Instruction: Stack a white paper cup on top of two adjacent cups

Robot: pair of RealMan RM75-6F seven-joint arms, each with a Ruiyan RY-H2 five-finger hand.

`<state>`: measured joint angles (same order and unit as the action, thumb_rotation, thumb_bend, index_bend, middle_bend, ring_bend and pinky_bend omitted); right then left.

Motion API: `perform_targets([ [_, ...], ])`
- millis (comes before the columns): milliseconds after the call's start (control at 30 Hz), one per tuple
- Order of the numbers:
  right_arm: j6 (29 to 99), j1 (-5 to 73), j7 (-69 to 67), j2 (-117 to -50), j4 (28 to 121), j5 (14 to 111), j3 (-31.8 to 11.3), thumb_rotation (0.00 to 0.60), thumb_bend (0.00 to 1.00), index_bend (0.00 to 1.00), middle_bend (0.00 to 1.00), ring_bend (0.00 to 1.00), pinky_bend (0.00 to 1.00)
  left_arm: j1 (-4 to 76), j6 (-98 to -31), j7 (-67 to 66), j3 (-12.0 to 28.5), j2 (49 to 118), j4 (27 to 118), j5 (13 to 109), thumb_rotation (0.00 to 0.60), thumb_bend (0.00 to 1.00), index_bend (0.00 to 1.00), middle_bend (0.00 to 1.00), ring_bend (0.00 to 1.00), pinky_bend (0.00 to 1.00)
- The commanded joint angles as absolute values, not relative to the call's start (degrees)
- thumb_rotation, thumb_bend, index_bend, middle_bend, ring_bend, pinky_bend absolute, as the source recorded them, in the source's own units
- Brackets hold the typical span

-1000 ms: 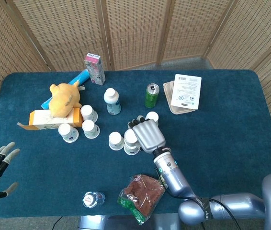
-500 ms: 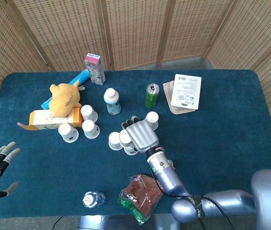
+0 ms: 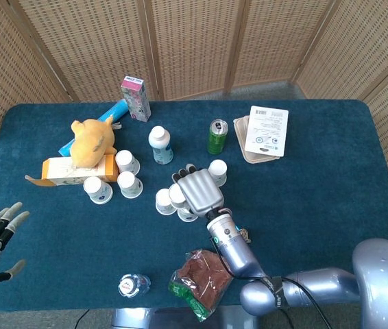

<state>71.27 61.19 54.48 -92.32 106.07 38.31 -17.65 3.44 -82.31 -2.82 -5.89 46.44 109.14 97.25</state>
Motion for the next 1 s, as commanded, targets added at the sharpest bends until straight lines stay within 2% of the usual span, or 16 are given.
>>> perform_targets([
  [33, 71.4, 61.3, 54.4, -92.2, 106.1, 38.1, -17.5, 0.600, 0.32, 0.41, 0.40, 0.25, 0.54, 3.4, -82.3, -2.9, -6.0, 46.5, 109.2, 97.4, 0.600, 0.31, 0.06, 0.00, 0.00, 0.00],
  [667, 72.2, 62.7, 54.7, -92.9, 105.9, 36.5, -16.8, 0.600, 0.30, 0.40, 0.38, 0.25, 0.54, 3.4, -82.4, -2.3, -6.0, 46.2, 109.1, 97.5, 0.600, 0.31, 0.06, 0.00, 0.00, 0.00],
  [767, 72.1, 62.7, 54.3, -92.8, 106.0, 36.5, -16.8, 0.600, 0.24, 0.34, 0.37, 0.25, 0.54, 3.4, -82.4, -2.1, -6.0, 46.2, 109.0, 97.4, 0.600, 0.31, 0.06, 0.00, 0.00, 0.00],
  [1000, 72.2, 62.5, 53.6, -92.2, 106.4, 37.0, -16.5, 0.600, 0.21, 0.26, 0.36, 0.25, 0.54, 3.3, -82.5, -2.0, -6.0, 46.1, 109.0, 97.5, 0.600, 0.31, 0.06, 0.00, 0.00, 0.00],
])
